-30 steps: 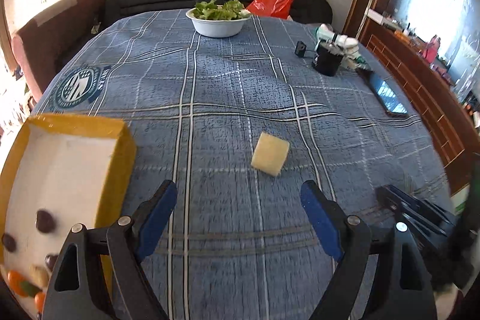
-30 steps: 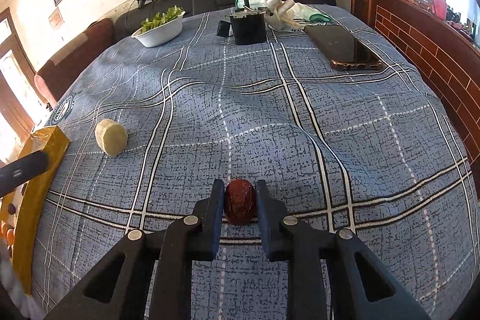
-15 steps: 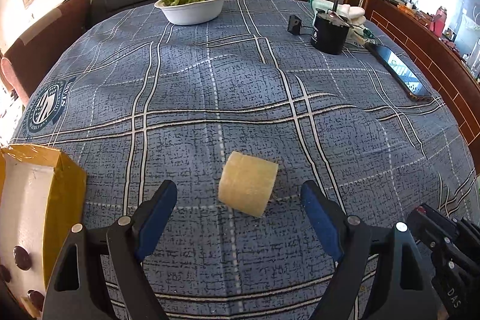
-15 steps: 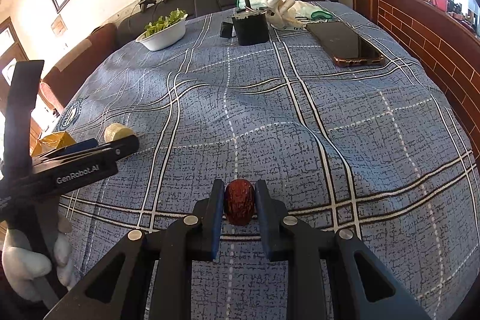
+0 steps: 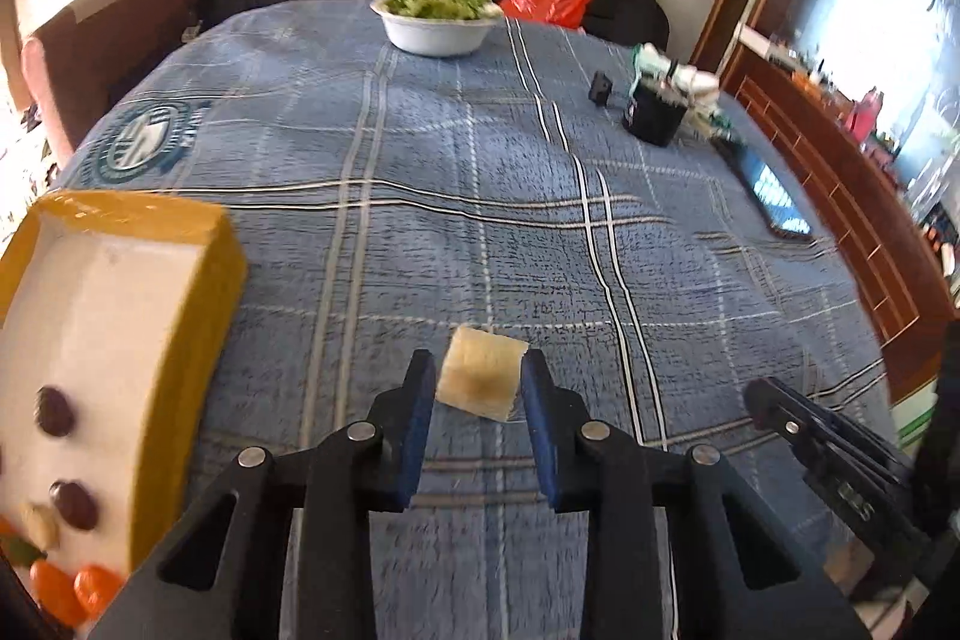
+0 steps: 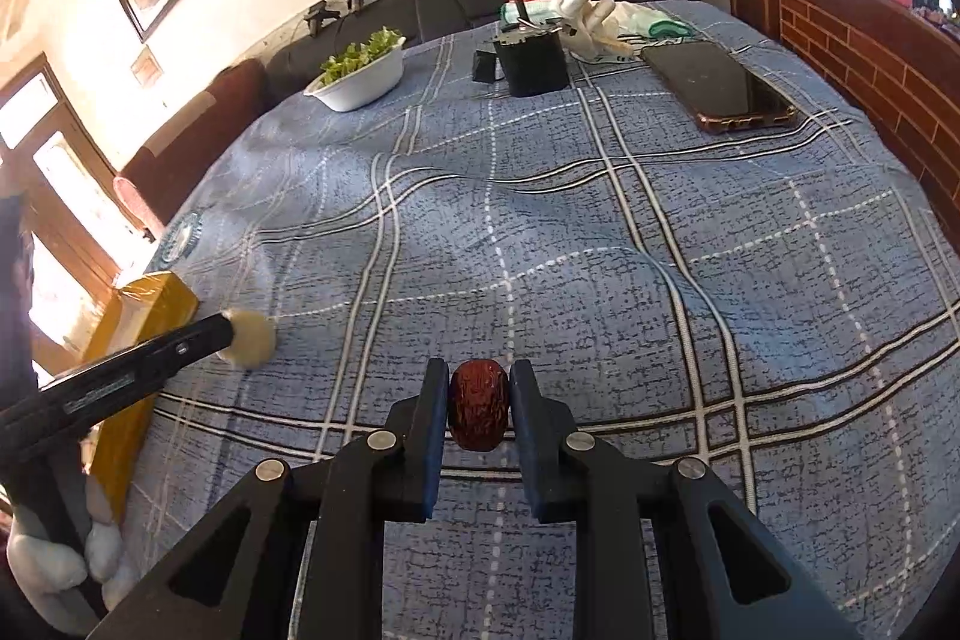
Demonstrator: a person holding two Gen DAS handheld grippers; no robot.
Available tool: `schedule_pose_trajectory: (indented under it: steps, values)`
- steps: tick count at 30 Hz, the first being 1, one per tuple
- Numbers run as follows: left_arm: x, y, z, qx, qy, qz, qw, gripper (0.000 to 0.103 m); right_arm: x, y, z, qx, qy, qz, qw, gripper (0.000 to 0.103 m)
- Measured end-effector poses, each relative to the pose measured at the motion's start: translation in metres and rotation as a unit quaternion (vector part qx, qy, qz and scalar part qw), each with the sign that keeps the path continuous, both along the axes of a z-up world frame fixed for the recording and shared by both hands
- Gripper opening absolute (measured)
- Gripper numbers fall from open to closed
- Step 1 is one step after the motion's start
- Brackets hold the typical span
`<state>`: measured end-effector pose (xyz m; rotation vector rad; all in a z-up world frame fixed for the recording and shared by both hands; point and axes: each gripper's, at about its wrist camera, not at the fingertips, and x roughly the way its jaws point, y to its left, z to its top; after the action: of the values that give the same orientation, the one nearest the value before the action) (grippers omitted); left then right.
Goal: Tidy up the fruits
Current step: 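Grasp the red date with the right tool while the left tool approaches the pale chunk, then close the left tool on the pale chunk and lift it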
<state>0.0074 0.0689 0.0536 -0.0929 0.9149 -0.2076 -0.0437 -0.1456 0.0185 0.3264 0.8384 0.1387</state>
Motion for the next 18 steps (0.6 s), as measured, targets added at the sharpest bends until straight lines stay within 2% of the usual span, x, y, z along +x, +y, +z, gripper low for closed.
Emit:
schedule_pose_trajectory:
  steps: [5,8,9,11,16,18]
  values:
    - [-0.039,0.036,0.024,-0.004,-0.042,0.032,0.9986,0.028,-0.003,-0.002,0.003,0.026,-0.013,0.009,1.000,0.022]
    - [-0.046,0.046,0.026,-0.001,-0.040,0.029,0.9988,0.030,-0.003,-0.002,0.002,0.034,-0.013,0.006,0.999,0.022]
    - [-0.047,0.043,0.021,0.008,-0.031,0.019,0.9993,0.032,-0.003,-0.003,0.002,0.036,-0.012,0.004,0.999,0.022]
    - [-0.046,0.035,0.014,0.022,-0.025,0.002,0.9994,0.052,-0.003,-0.003,0.000,0.040,-0.007,0.001,0.999,0.022]
    - [-0.027,-0.002,-0.004,0.073,-0.038,-0.044,0.9956,0.071,-0.005,-0.003,0.000,0.039,-0.007,-0.004,0.999,0.022]
    - [-0.014,-0.013,-0.012,0.087,-0.033,-0.047,0.9946,0.072,-0.004,-0.003,-0.001,0.040,-0.005,-0.002,0.999,0.022]
